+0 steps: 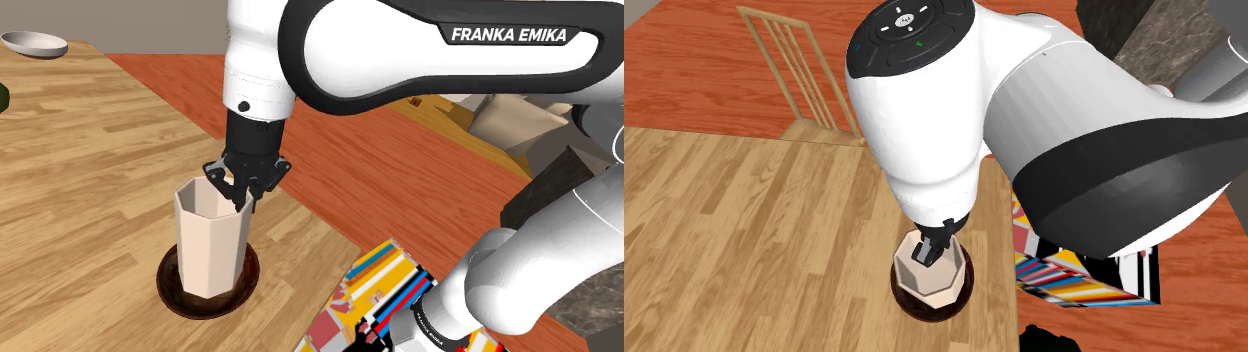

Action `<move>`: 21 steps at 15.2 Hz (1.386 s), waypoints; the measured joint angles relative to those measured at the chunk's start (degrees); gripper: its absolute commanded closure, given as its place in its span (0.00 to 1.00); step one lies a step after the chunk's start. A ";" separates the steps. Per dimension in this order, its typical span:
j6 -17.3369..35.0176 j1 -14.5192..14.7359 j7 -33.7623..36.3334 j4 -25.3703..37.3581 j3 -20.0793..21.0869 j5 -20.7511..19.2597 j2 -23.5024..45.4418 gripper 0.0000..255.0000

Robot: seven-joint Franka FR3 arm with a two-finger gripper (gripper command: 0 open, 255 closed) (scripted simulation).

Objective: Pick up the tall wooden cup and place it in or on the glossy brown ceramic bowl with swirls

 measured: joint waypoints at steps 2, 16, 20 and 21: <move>1.48 -0.01 -0.23 -1.48 -0.01 0.04 0.02 1.00; 2.52 0.03 -0.20 -2.31 0.08 0.01 0.15 0.00; -3.44 -0.27 0.15 4.07 -0.25 -0.49 0.54 0.00; -3.97 -0.33 -0.01 4.29 -0.37 -0.34 0.22 0.00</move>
